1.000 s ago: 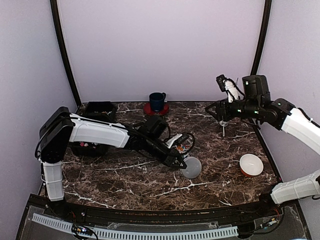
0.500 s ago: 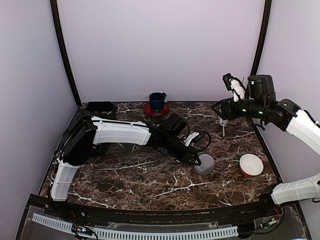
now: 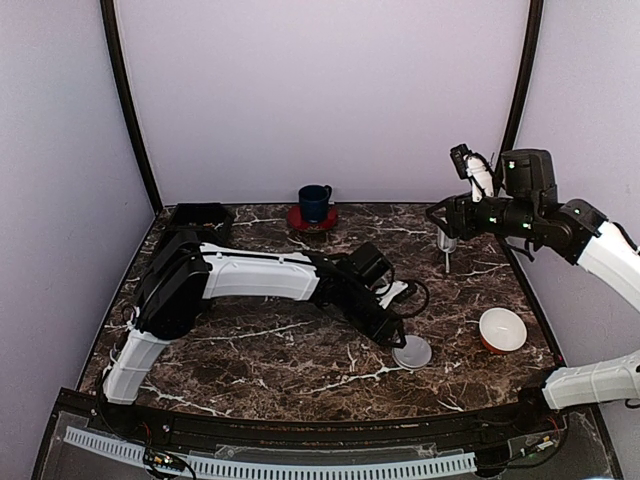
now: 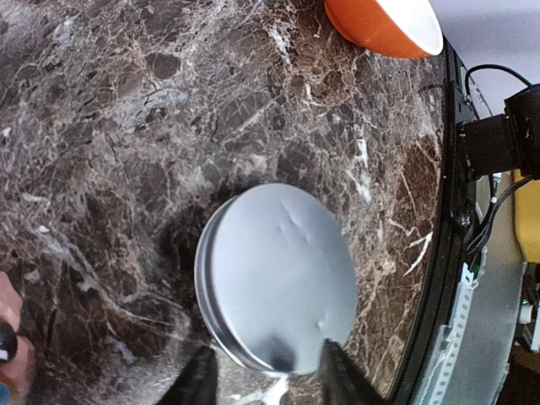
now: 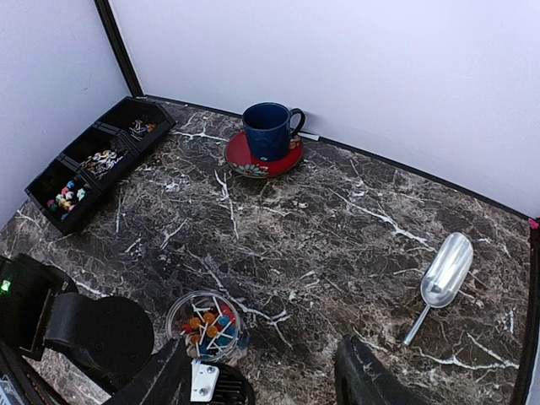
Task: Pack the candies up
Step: Place the box lid at the center of the board.
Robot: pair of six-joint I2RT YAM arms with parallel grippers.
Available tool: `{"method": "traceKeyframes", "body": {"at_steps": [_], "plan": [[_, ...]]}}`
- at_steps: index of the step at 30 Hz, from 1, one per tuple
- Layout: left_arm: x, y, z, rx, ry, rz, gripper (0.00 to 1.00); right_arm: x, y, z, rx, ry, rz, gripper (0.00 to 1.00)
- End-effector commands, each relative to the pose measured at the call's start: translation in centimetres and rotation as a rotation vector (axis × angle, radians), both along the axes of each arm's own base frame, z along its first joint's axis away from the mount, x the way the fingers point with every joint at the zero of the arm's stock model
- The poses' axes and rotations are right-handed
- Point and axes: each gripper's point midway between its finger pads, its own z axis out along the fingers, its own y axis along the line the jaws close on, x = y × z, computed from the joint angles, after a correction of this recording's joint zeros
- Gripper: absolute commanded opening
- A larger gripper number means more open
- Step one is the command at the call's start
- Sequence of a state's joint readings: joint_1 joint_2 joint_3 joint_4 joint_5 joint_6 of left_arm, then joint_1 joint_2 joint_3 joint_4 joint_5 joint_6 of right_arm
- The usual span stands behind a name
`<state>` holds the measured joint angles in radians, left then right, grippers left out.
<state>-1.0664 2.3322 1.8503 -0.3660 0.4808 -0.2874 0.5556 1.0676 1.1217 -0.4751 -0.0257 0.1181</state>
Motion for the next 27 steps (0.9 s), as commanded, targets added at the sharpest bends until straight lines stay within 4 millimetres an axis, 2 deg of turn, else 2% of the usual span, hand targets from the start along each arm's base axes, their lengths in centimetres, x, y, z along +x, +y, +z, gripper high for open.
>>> {"method": "traceKeyframes", "body": {"at_steps": [1,4,7,12,17,21,27], "plan": [[0.9,0.1,0.9,0.019,-0.055,0.008,0.55,-0.1,-0.3,0.8,0.025,-0.02,-0.01,0.58],[1.3,0.2,1.7,0.022,-0.086,0.015,0.72,-0.2,-0.4,0.6,0.012,-0.024,-0.003,0.58],[1.7,0.1,3.2,0.013,-0.116,0.022,0.82,0.0,-0.5,-0.2,-0.008,-0.009,-0.012,0.59],[1.8,0.2,6.7,-0.034,-0.151,0.022,0.85,0.8,-0.4,-2.1,0.0,0.031,-0.052,0.6],[1.4,1.5,10.6,-0.067,-0.194,0.024,0.88,2.0,1.2,-4.2,0.061,0.096,-0.042,0.63],[1.8,4.4,13.2,-0.067,-0.25,0.07,0.94,3.2,2.5,-6.2,0.085,0.159,-0.038,0.7],[3.9,11.8,15.1,-0.053,-0.296,0.211,0.99,4.7,4.4,-8.4,0.162,0.232,-0.022,0.84]]}}
